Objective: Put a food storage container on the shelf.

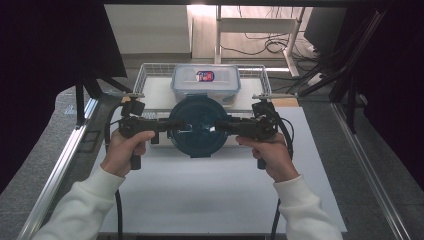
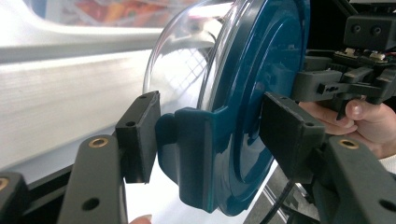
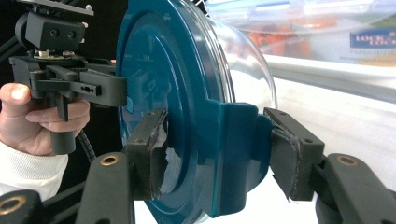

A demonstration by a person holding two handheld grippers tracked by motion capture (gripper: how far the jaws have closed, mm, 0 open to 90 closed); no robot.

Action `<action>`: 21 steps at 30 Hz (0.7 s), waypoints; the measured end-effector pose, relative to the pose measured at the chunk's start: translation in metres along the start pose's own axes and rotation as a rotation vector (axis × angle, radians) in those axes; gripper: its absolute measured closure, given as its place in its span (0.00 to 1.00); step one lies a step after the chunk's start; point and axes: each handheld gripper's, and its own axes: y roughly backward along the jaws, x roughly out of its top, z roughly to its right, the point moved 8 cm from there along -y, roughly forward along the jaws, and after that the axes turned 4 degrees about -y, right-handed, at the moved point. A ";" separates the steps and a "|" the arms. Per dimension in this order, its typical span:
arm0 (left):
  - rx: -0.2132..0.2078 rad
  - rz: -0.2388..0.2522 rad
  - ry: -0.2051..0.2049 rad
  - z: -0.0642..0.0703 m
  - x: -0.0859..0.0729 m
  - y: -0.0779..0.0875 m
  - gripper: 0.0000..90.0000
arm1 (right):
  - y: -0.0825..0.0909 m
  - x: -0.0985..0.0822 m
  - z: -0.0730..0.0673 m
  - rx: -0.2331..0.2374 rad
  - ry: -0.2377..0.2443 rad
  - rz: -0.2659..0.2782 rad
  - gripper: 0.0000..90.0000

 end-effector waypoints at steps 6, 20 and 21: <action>0.001 0.011 -0.015 0.004 0.013 0.005 0.44 | 0.003 0.010 -0.005 0.004 0.012 0.011 0.47; 0.008 0.011 -0.038 0.007 0.045 0.011 0.44 | 0.006 0.041 -0.009 0.018 0.033 0.028 0.47; 0.007 0.016 -0.038 0.007 0.047 0.012 0.44 | 0.006 0.044 -0.010 0.019 0.033 0.028 0.47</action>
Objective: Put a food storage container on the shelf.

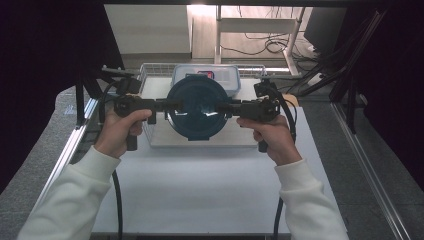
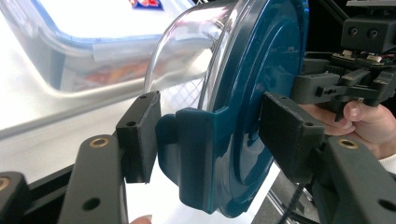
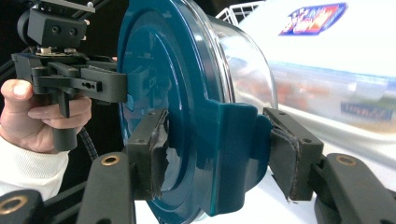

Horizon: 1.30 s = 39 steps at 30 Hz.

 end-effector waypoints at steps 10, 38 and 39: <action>0.003 0.021 0.001 -0.003 0.027 0.004 0.44 | -0.003 0.030 -0.001 -0.002 0.013 0.006 0.47; -0.005 -0.010 -0.013 -0.024 0.099 -0.016 0.44 | -0.006 0.100 0.023 -0.022 -0.017 0.015 0.47; -0.003 -0.011 -0.007 -0.026 0.100 -0.018 0.44 | -0.008 0.101 0.025 -0.022 -0.022 0.014 0.47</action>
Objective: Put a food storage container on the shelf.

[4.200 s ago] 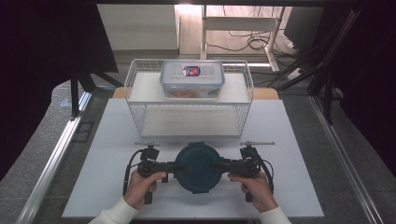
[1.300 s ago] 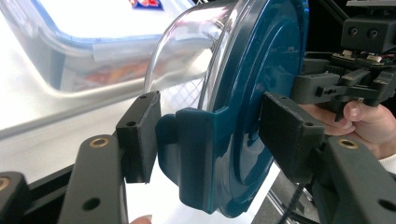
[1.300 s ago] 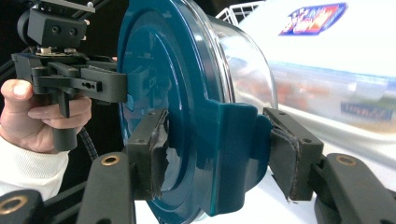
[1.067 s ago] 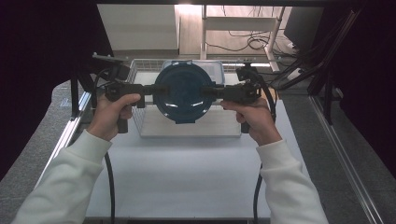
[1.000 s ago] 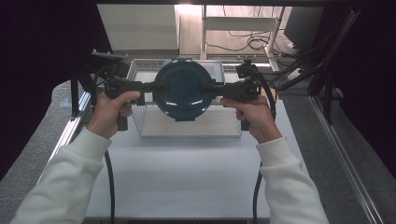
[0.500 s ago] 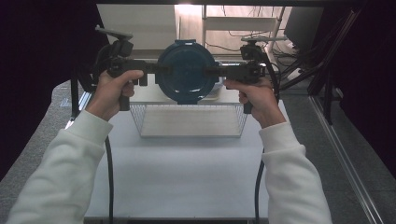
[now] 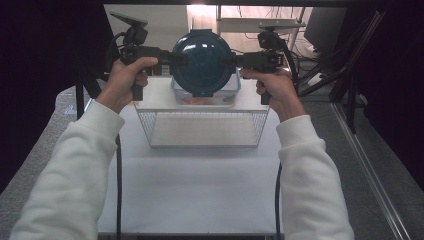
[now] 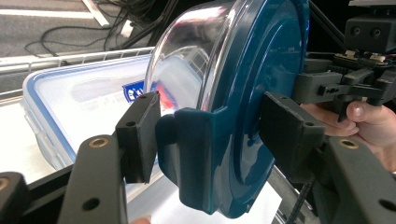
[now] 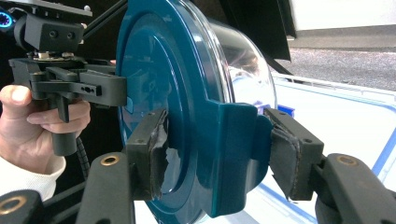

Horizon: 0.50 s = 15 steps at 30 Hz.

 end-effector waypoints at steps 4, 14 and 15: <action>0.002 -0.009 0.011 -0.006 0.001 -0.006 0.44 | -0.005 0.001 0.009 0.004 -0.024 -0.009 0.47; 0.008 -0.020 0.033 -0.013 0.002 -0.016 0.44 | -0.009 0.003 0.022 0.004 -0.059 -0.011 0.47; 0.008 -0.021 0.037 -0.015 0.002 -0.017 0.44 | -0.010 0.003 0.024 0.004 -0.065 -0.012 0.47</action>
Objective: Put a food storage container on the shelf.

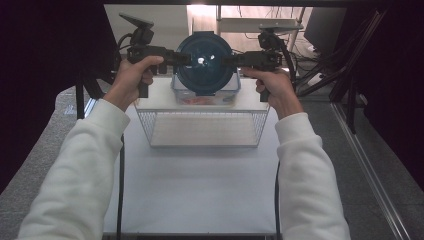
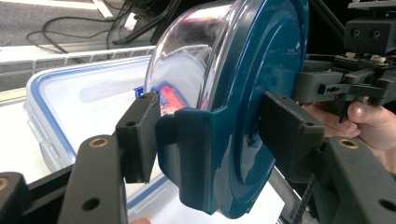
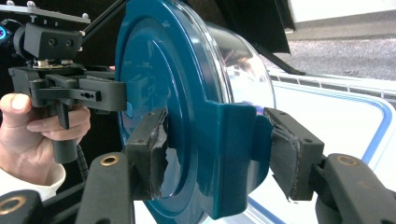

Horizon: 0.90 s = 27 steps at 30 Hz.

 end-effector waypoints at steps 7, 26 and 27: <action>-0.011 0.012 0.068 -0.011 0.005 -0.007 0.44 | -0.006 0.007 0.009 -0.009 -0.047 0.010 0.46; -0.032 0.047 0.254 -0.047 0.022 -0.034 0.43 | -0.029 0.020 0.045 -0.001 -0.299 0.021 0.40; -0.029 0.044 0.256 -0.047 0.022 -0.034 0.43 | -0.030 0.020 0.046 -0.001 -0.309 0.019 0.40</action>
